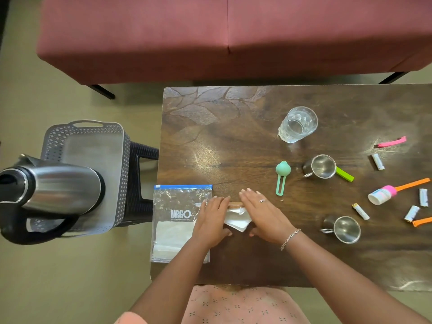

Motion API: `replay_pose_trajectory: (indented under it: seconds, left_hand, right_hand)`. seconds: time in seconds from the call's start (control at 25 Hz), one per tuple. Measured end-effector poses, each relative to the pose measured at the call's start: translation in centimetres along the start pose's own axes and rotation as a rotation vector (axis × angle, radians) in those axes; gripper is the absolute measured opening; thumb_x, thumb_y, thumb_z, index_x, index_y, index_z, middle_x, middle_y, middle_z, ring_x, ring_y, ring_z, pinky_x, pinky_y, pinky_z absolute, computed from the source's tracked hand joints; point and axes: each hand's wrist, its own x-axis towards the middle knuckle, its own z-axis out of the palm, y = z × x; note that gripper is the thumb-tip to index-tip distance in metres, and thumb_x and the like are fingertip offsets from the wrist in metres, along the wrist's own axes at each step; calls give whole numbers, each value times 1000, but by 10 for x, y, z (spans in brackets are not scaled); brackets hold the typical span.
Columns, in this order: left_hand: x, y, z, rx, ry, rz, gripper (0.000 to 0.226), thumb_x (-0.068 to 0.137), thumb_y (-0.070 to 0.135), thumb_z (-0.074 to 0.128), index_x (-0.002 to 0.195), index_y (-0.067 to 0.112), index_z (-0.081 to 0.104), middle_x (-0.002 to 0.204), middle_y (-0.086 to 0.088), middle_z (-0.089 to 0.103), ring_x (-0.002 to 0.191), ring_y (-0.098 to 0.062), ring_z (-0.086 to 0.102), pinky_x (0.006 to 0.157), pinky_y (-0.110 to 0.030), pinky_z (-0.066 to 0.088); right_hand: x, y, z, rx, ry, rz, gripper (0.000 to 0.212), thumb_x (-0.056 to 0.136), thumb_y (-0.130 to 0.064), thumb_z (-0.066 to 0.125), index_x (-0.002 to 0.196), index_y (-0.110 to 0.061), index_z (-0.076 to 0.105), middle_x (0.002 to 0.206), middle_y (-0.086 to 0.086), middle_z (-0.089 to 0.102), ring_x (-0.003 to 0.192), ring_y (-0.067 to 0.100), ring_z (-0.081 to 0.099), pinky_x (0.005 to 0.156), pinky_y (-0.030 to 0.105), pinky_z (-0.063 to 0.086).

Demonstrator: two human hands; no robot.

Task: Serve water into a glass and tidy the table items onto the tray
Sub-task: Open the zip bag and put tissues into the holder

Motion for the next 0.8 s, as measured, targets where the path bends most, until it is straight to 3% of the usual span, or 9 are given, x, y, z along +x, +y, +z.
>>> replay_pose_trajectory:
  seconds: [0.08,0.16,0.24,0.32,0.4,0.48,0.64,0.8]
  left_hand:
    - [3,3,1,21,66,36,63,85,28,58,140,19,28,143,0,35,139,-17,23,117,-37,1]
    - [4,5,2,8,101,46,50,86,25,53,134,20,37,135,1,43,132,-16,32,117,-35,2]
    - [5,3,3,-22,104,45,47,86,24,54,131,20,41,130,1,47,127,-16,38,116,-34,3]
    - [5,4,2,-49,126,55,46,86,23,55,130,19,43,127,0,50,125,-17,41,116,-33,3]
    - [6,5,-2,-78,157,63,45,86,23,54,130,19,44,126,0,51,123,-17,42,116,-31,3]
    - [6,6,-8,-94,192,62,49,88,24,53,134,19,40,132,1,47,127,-16,39,117,-30,3]
    - [20,10,-36,-61,255,92,80,85,29,59,147,14,10,155,-3,17,144,-16,11,116,-30,-5]
    - [58,13,-101,3,362,82,106,78,39,67,146,12,-10,157,-6,-9,145,-20,-7,114,-32,-6]
  right_hand:
    - [6,-4,10,-10,84,-22,90,48,-22,88,127,1,50,128,16,57,121,29,54,103,38,38]
    - [11,-7,15,-13,203,-33,59,50,-16,86,103,-6,64,99,10,71,94,26,69,78,32,55]
    - [12,-11,10,0,251,-21,39,53,-14,84,86,-14,64,79,2,70,71,21,70,52,25,52]
    - [12,-12,7,17,235,-17,34,54,-16,82,81,-17,61,73,-2,67,57,19,66,41,22,43]
    - [12,-9,3,3,234,3,33,53,-17,81,80,-18,60,72,-4,67,51,18,62,39,20,38]
    - [14,-8,-8,59,194,9,29,61,-12,76,85,-15,59,79,-1,67,58,24,63,44,24,40]
    - [34,1,-54,111,161,38,27,79,-10,56,106,-11,55,105,6,61,89,32,60,64,38,46]
    - [77,24,-107,86,233,80,31,78,-16,60,106,-8,53,109,10,49,87,33,57,66,40,47]
